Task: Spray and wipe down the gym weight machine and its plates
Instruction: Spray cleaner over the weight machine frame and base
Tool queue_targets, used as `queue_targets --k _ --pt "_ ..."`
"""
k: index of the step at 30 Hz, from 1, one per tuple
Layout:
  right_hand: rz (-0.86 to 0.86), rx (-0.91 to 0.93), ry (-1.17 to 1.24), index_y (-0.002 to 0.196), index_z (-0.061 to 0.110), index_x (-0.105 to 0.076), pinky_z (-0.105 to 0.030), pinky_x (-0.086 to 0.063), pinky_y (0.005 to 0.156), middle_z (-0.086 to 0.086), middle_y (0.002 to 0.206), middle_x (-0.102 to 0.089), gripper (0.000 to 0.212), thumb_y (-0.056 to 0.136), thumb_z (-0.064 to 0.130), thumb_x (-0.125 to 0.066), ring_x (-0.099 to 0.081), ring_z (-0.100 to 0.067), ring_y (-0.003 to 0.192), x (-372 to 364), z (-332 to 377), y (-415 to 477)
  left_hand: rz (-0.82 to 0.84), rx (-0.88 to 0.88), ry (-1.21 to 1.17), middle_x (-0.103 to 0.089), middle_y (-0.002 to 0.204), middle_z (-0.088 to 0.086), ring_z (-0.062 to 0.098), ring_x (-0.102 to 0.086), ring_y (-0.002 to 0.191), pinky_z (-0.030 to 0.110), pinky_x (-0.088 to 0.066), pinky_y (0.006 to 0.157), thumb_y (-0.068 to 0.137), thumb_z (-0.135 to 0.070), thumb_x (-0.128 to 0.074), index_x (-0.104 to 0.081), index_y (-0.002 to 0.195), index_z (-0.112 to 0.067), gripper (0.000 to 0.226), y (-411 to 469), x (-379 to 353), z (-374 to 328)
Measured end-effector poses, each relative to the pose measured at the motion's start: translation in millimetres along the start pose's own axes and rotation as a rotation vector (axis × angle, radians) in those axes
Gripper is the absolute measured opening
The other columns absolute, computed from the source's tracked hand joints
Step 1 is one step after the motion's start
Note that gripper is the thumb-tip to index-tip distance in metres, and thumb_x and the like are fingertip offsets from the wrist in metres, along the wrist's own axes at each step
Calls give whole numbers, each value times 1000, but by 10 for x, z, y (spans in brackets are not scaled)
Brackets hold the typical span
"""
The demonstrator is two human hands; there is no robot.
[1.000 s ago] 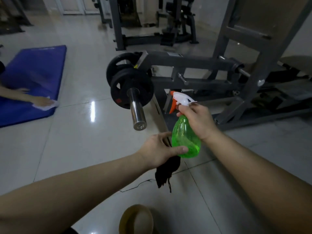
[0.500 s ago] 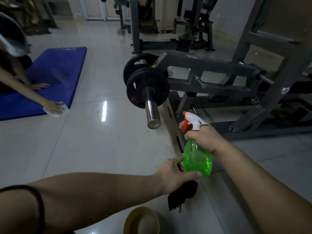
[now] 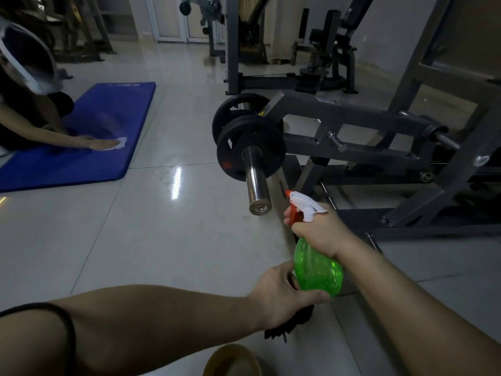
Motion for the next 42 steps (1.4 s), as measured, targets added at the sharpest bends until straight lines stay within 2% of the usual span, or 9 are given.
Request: queue_targets --k 3,7,12,15,21,27,30,38,42 --pt "-27 14 -35 132 43 -54 -3 -42 74 10 104 -66 57 90 5 -59 -60 -10 95 3 32 16 -23 -5 -22 -74 102 -18 -3 -68 95 29 -57 91 68 -62 -84 -66 115 -37 56 12 14 21" --pt "-47 9 38 129 38 -58 -20 -50 86 7 100 -68 55 88 2 -59 -64 -14 99 20 21 12 -13 -12 -63 -75 103 -14 0 -69 95 31 -57 92 69 -57 -86 -66 115 -36 55 39 43 31" --pt "-117 5 0 149 32 -48 -14 -46 89 6 111 -66 64 91 6 -58 -61 -9 104 56 12 69 -32 -28 -97 -75 99 -15 -2 -69 92 22 -55 86 72 -53 -86 -66 117 -33 53 70 109 30" --pt "-163 16 8 143 22 -52 -25 -50 91 0 108 -65 54 92 4 -57 -61 -21 104 163 106 182 -97 -38 -133 -68 77 -13 -2 -63 74 20 -52 71 78 -45 -85 -68 118 -30 46 160 246 -13" --pt "-205 48 -26 145 29 -50 -31 -47 90 -3 109 -64 58 92 6 -57 -61 -24 106 274 232 513 -190 -30 -245 -64 79 -5 6 -64 76 29 -55 81 82 -41 -83 -59 104 -54 36 391 409 -70" --pt "-221 -31 -24 156 32 -37 -24 -35 97 6 125 -45 65 97 9 -55 -47 -13 120 336 6 547 -159 -39 -288 -68 72 -19 -5 -65 72 13 -50 67 85 -34 -82 -60 117 -46 41 485 313 -43" --pt "-120 39 -68 151 27 -44 -14 -41 84 3 121 -61 63 94 4 -56 -58 -14 115 257 13 558 -144 -24 -316 -68 70 -20 -4 -65 71 11 -48 67 84 -31 -83 -63 130 -31 50 534 186 -13" --pt "-202 20 -10 138 28 -57 -10 -40 73 2 100 -64 53 90 4 -57 -58 -11 89 258 -261 593 -157 27 -283 -76 99 -9 -1 -70 88 12 -53 79 84 -34 -82 -60 134 -31 55 629 63 165" --pt "-128 3 -48 124 26 -53 -7 -40 73 6 108 -65 50 82 0 -55 -61 -13 97 120 -500 569 -114 82 -185 -75 98 -13 -4 -69 86 14 -54 81 84 -38 -81 -60 130 -35 50 642 -43 343"
Point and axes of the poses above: each hand's wrist, its own y-axis towards the middle knuckle, its own x-axis out of the back of the hand, z = x × y, the point moved 10 cm from there along y, towards the middle knuckle
